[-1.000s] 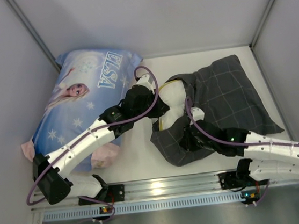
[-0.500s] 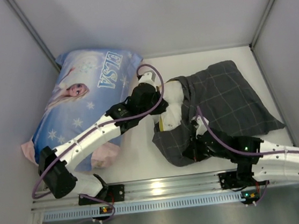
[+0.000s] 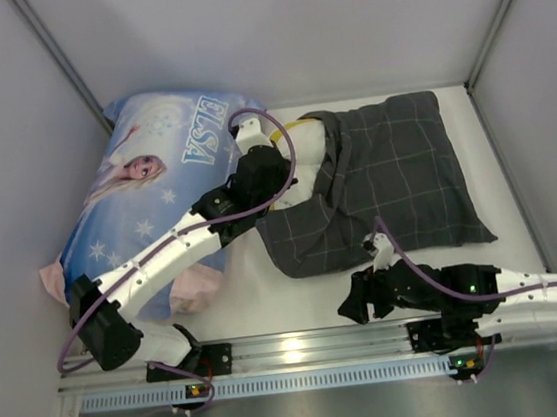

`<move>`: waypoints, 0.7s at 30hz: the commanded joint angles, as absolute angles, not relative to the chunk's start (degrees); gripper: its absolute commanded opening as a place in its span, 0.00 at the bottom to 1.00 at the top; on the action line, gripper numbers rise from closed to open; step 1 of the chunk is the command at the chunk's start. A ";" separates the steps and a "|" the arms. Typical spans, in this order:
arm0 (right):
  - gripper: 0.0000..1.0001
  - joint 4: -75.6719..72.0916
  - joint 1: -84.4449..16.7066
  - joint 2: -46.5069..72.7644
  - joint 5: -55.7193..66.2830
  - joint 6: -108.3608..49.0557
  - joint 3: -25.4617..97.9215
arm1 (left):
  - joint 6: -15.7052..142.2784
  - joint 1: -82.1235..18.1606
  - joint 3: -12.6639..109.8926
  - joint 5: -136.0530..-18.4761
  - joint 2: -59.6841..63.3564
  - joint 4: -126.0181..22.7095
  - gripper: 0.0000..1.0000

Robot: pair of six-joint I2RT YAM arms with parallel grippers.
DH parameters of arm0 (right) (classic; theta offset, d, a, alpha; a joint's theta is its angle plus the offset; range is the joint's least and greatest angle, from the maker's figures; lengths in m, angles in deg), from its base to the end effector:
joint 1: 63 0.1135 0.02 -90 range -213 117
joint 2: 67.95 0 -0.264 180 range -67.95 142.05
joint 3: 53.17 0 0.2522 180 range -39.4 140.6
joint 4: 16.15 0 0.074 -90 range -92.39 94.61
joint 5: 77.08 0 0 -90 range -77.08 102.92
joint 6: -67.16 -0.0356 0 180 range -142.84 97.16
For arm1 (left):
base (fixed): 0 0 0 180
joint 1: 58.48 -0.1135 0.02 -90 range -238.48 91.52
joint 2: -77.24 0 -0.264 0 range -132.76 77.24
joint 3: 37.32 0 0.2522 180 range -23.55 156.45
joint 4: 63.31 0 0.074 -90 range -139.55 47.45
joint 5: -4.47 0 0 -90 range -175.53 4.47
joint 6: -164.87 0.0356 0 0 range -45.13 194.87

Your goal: Remove the pillowcase from the pillow

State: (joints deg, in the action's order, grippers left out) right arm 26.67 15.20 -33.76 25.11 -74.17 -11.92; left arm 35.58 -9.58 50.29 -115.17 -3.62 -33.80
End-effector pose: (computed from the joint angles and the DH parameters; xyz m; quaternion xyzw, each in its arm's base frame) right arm 0.0360 0.1357 0.2293 -0.1586 0.8720 0.3697 0.2787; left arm 0.2271 -0.2336 0.3632 -0.0737 0.8141 -0.2195 0.5326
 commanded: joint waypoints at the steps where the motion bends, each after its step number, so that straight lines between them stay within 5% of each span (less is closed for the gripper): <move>1: 0.85 28.73 16.02 -36.57 36.89 -74.52 -7.42 | 32.60 -9.61 49.14 -115.86 1.91 -44.54 0.00; 3: 0.99 28.73 15.67 -34.91 43.75 -72.59 -3.82 | 30.93 -9.61 46.69 -113.83 3.32 -44.72 0.00; 8: 1.00 28.73 9.37 -22.11 47.73 -62.77 8.20 | 27.85 -9.44 42.90 -109.97 6.22 -44.89 0.00; 14: 0.99 22.76 -1.98 -12.86 35.08 -57.99 12.98 | 26.53 -8.82 40.34 -106.80 9.48 -44.89 0.00; 21: 0.89 20.82 -5.08 -5.47 33.05 -58.43 15.00 | 26.44 -8.73 39.29 -100.65 10.18 -47.79 0.00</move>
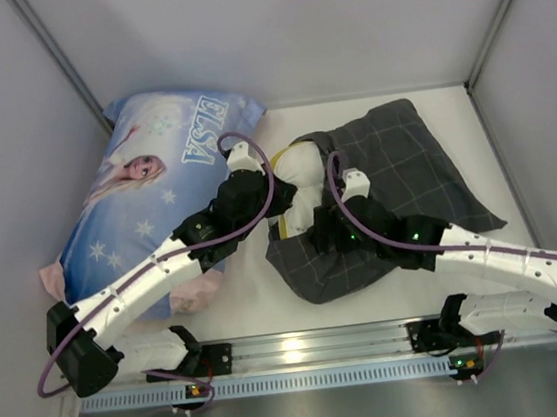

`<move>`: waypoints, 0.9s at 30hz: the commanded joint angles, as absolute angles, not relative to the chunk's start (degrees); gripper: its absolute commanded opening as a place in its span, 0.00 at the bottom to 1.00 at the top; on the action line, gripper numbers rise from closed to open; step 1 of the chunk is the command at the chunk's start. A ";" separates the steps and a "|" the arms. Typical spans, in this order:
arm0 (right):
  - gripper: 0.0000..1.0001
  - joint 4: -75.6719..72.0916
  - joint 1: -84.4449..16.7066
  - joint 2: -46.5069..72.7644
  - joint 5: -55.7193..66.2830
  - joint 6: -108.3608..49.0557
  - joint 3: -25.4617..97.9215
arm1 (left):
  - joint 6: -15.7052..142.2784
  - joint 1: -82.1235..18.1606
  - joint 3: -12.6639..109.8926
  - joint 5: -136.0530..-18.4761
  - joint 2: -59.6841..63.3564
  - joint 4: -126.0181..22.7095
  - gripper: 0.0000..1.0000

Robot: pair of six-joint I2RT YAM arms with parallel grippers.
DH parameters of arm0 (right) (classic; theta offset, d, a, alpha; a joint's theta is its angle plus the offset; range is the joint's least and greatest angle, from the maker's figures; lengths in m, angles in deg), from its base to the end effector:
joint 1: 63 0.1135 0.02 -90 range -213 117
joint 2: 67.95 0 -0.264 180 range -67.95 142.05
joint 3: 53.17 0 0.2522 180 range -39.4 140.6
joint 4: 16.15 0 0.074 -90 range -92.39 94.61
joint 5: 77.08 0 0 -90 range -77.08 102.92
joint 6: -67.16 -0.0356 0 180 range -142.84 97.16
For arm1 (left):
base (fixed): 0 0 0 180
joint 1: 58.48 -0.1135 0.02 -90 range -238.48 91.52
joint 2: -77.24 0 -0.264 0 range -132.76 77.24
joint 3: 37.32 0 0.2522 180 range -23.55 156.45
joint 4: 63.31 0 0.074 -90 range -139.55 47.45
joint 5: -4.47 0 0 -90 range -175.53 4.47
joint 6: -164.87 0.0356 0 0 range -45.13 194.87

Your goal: Remove the pillowcase from the pillow

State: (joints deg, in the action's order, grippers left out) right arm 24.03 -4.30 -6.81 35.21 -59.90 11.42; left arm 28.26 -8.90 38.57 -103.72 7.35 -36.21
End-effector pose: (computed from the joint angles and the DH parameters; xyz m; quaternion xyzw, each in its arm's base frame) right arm 0.1310 0.1895 0.2959 -0.0795 0.8777 0.2104 0.4232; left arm 0.1904 -0.2064 0.3490 -0.0683 0.8163 -0.3287 0.4701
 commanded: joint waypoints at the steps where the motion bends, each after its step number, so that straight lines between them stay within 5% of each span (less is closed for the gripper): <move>1: 0.83 19.51 -5.16 -5.20 31.57 -58.35 14.91 | 26.44 -8.65 39.37 -100.29 10.09 -48.05 0.00; 4: 0.32 17.22 -5.08 -5.28 26.48 -58.78 13.51 | 27.05 -8.65 39.37 -99.85 9.74 -49.02 0.00; 5: 0.00 17.21 -5.08 -5.90 24.72 -59.13 12.64 | 27.75 -8.65 39.72 -100.37 9.39 -49.11 0.00; 27: 0.00 22.05 17.15 -24.80 15.20 -67.75 -12.07 | 34.00 -8.91 52.91 -114.09 -2.21 -49.02 0.00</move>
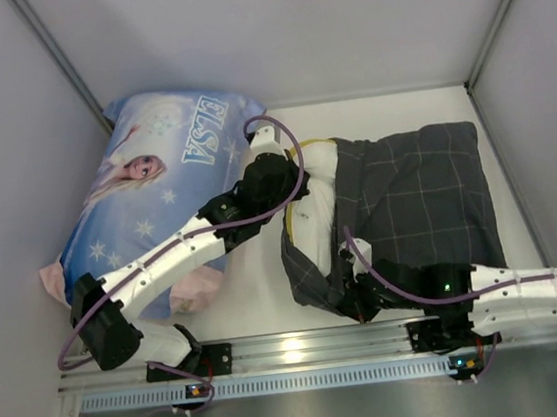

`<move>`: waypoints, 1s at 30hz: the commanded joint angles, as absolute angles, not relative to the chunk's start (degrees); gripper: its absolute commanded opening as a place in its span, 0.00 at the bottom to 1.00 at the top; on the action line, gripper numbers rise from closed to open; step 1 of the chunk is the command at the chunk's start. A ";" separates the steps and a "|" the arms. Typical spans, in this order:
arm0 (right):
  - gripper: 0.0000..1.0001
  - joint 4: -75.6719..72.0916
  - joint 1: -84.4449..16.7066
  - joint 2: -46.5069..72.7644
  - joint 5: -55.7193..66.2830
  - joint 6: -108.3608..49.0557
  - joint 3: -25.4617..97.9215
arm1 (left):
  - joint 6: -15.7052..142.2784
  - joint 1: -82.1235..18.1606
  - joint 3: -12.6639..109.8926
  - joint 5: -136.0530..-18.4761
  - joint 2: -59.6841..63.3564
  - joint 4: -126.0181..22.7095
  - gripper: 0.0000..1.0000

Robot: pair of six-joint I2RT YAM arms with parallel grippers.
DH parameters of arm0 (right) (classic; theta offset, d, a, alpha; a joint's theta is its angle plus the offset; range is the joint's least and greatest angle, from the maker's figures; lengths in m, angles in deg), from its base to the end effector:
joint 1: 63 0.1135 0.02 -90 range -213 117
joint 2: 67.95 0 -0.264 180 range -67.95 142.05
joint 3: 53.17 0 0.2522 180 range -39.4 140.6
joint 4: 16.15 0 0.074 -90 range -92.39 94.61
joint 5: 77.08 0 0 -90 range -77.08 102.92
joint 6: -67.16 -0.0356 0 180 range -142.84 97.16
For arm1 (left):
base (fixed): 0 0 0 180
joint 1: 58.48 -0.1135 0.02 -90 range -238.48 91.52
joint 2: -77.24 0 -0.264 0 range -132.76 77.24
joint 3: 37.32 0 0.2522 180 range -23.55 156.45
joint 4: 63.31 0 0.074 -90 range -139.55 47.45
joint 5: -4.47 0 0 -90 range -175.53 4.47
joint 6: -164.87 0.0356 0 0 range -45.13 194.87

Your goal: Remove the pillowcase from the pillow

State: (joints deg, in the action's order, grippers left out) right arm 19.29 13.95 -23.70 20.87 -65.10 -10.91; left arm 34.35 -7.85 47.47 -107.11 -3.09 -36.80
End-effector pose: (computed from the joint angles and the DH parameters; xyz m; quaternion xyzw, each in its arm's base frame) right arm 0.0431 0.1642 0.2226 -0.2374 0.8629 0.3496 0.2771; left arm 0.2171 -0.2440 0.3532 -0.0324 0.8207 -0.2834 0.4951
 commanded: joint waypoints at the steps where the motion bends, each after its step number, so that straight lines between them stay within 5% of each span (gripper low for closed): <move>1: 0.00 22.66 18.12 -24.97 15.47 -67.75 -12.07 | 33.82 -8.82 52.91 -113.74 -2.56 -49.02 0.00; 8: 0.00 22.50 19.45 -23.49 18.98 -63.28 -7.60 | 29.43 -8.82 47.64 -110.24 -0.28 -52.97 0.00; 19: 0.00 10.19 24.62 3.76 18.90 -54.92 8.05 | 22.93 -8.82 46.15 -102.32 1.12 -53.86 0.00; 30: 0.00 8.86 34.81 1.66 22.14 -68.87 -11.53 | 22.66 -8.82 46.58 -111.26 7.45 -47.01 0.00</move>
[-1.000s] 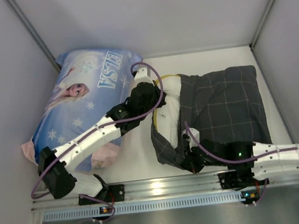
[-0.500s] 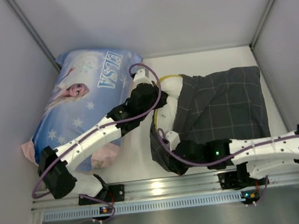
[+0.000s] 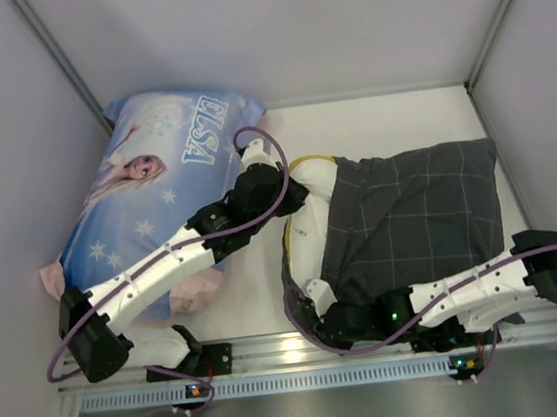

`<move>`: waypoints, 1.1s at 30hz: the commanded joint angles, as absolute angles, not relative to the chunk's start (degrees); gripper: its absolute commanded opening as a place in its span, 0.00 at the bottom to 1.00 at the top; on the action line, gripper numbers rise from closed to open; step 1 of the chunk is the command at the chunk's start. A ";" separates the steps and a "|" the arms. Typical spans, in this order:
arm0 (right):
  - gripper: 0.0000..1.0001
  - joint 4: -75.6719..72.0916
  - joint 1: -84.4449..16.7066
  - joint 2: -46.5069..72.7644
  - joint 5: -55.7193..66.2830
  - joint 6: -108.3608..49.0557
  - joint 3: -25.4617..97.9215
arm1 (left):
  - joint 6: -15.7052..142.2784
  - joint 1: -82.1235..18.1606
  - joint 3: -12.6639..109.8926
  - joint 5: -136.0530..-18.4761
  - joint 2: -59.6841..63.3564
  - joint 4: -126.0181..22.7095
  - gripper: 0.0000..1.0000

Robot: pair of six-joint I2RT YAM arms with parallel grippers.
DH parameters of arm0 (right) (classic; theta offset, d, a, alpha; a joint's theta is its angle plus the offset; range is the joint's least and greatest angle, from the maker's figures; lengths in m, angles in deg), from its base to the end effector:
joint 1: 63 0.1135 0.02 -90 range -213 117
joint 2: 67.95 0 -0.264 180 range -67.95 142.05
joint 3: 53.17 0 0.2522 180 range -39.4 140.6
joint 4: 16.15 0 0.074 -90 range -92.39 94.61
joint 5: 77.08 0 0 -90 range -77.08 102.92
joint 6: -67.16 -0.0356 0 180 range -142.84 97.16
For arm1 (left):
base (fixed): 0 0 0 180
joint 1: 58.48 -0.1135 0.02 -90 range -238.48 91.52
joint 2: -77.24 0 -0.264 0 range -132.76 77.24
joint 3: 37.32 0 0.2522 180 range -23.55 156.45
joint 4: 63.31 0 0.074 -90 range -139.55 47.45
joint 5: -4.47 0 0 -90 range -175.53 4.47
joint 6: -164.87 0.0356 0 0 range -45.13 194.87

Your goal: Remove the pillowcase from the pillow

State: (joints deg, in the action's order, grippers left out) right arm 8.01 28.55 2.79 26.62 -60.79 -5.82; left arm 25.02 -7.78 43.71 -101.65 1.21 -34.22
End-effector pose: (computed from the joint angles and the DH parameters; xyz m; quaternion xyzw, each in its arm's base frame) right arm 0.0020 0.2378 0.1825 -0.3788 0.8456 0.2777 0.2539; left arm 0.2016 -0.2308 0.3475 -0.0701 0.8314 -0.3391 0.4347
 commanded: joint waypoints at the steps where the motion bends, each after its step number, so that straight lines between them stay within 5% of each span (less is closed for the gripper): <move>1: 0.00 11.13 35.96 1.14 23.02 -73.07 -12.67 | 22.83 -8.82 46.58 -115.89 8.41 -46.31 0.00; 7: 0.00 18.44 40.36 -7.82 35.04 -85.84 -16.11 | 26.08 -8.91 46.32 -128.23 16.41 -41.82 0.00; 13: 0.00 33.28 34.66 -14.51 47.61 -90.34 -11.30 | 26.70 -8.91 45.62 -127.98 20.72 -38.31 0.00; 27: 0.00 34.88 -4.09 -11.80 40.36 -60.47 6.03 | 28.81 -8.82 40.08 -113.04 20.82 -25.13 0.00; 29: 0.12 33.39 -7.52 -9.52 33.08 -55.64 7.00 | 29.34 -8.82 39.99 -112.16 19.68 -24.86 0.00; 30: 0.42 33.47 -7.54 -8.98 31.14 -54.06 7.35 | 29.34 -8.82 40.08 -111.98 19.15 -24.94 0.00; 32: 0.68 32.60 -6.67 -10.99 25.60 -54.04 6.13 | 29.60 -8.82 40.51 -111.81 17.40 -24.94 0.00; 33: 0.71 31.99 -6.22 -12.83 23.75 -54.65 5.25 | 29.69 -8.82 40.95 -111.81 16.95 -24.94 0.00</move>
State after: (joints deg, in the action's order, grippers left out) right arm 34.06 -6.97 -9.95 34.40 -59.15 4.56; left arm 28.80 -8.96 39.16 -113.56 18.02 -20.78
